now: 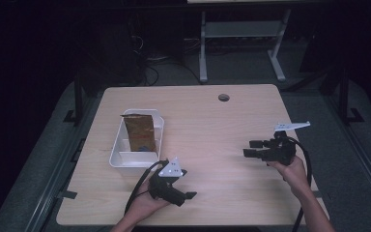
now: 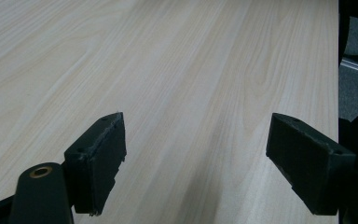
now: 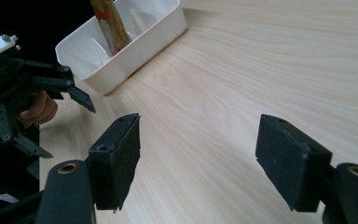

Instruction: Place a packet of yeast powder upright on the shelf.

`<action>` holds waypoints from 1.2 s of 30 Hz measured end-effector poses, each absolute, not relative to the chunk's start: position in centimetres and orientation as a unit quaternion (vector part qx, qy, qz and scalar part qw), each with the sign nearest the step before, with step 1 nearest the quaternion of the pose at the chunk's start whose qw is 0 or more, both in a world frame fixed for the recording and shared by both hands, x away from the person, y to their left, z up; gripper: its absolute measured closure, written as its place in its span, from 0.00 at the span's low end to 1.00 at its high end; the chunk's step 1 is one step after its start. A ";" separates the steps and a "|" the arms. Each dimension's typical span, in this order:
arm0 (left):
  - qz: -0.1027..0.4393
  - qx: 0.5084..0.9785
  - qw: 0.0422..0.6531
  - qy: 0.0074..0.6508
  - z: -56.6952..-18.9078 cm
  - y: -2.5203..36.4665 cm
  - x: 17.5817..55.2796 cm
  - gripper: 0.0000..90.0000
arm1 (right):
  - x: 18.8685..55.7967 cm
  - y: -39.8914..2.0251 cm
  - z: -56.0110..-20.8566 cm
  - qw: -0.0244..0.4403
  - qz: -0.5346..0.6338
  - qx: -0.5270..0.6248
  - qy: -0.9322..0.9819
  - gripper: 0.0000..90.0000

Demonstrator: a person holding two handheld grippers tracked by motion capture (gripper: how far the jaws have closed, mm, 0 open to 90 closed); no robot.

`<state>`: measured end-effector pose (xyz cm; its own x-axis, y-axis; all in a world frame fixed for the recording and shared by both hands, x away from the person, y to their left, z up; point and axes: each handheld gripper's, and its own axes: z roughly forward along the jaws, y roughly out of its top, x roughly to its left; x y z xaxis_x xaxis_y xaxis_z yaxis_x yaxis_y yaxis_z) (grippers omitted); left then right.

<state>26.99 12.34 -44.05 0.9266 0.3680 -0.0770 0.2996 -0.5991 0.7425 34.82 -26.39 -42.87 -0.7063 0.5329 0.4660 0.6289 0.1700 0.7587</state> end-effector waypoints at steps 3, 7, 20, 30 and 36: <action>0.043 0.893 0.408 0.186 -44.0 12.3 27.0 0.21 | 34.3 -26.9 -43.1 0.044 -0.520 -0.382 -0.763 0.33; 0.044 0.893 0.408 0.188 -44.0 12.4 27.0 0.21 | 33.5 -27.7 -43.5 0.042 -0.518 -0.388 -0.761 0.33; 0.045 0.892 0.409 0.186 -44.0 12.3 26.9 0.21 | 30.4 -30.4 -44.7 0.039 -0.513 -0.407 -0.755 0.32; 0.043 0.893 0.407 0.185 -44.1 12.3 26.9 0.21 | 28.0 -30.9 -45.6 0.027 -0.506 -0.408 -0.759 0.30; 0.041 0.894 0.407 0.186 -44.1 12.4 26.9 0.21 | 26.6 -30.7 -45.6 0.014 -0.507 -0.401 -0.763 0.30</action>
